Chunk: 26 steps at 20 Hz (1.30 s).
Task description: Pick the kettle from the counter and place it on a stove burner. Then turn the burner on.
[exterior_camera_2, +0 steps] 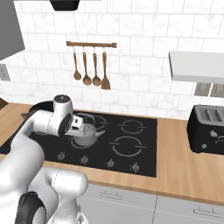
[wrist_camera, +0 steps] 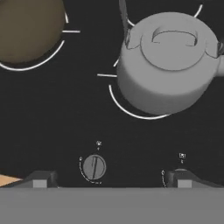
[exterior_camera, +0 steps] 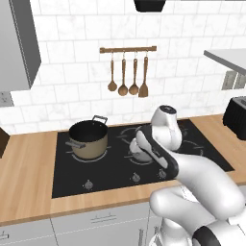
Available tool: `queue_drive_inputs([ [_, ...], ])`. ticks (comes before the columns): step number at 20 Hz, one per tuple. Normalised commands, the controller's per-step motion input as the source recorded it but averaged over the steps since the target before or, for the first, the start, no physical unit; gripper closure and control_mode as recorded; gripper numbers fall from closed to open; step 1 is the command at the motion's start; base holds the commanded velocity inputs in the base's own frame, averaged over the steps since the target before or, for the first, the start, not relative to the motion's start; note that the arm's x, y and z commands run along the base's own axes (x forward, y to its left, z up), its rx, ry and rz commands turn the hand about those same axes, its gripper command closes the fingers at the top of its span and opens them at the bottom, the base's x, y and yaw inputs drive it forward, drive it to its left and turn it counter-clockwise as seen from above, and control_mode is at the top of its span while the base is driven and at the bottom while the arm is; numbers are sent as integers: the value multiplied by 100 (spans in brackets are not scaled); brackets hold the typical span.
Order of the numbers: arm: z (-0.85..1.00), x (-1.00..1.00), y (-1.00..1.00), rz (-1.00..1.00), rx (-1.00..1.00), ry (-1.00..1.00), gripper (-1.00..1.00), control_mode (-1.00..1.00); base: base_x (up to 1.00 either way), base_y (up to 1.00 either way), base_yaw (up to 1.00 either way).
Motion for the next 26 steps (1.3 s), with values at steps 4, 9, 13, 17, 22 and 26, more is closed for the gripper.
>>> queue_drive_inputs([
  [4,-32,-6,18,0,-6,8,-100,-100,0,0,0],
  [9,-34,-14,0,-2,-5,2,-100,-100,0,0,0],
  [13,-40,-10,2,-5,-4,4,-100,-100,0,0,0],
  [17,-39,-6,18,-4,-3,10,-100,-100,0,0,0],
  [22,-31,0,25,-2,-3,9,-100,-100,0,0,0],
  [26,-17,0,15,-1,-1,1,-100,-100,0,0,0],
])
